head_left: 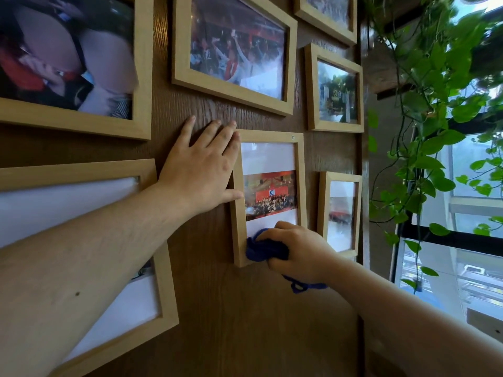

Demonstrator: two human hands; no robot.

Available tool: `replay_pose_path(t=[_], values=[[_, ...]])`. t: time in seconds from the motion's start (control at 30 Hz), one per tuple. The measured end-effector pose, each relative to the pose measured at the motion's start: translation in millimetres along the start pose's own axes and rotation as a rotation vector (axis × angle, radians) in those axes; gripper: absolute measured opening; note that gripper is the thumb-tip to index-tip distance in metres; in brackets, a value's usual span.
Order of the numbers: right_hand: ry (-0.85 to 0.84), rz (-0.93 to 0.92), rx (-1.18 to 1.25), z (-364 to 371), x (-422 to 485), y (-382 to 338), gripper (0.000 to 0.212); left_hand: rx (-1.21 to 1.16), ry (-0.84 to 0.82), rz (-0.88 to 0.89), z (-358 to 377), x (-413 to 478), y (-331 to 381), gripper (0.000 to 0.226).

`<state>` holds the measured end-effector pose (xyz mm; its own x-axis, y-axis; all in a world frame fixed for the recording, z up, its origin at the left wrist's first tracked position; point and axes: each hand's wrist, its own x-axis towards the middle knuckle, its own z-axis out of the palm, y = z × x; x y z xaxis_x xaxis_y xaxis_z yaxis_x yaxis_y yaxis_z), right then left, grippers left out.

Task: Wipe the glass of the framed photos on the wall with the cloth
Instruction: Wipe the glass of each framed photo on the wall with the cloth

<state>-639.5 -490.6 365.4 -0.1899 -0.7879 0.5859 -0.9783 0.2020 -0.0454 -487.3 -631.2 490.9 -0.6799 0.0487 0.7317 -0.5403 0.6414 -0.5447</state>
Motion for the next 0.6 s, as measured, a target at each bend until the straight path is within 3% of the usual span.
replay_pose_path(t=[0.3,0.6], values=[[-0.025,0.148,-0.205,-20,-6,44,0.036,0.004,-0.019,-0.007,-3,0,2,0.106],[0.303,0.104,-0.197,-57,10,39,0.047,0.011,-0.032,0.015,-14,-3,-1,0.098]])
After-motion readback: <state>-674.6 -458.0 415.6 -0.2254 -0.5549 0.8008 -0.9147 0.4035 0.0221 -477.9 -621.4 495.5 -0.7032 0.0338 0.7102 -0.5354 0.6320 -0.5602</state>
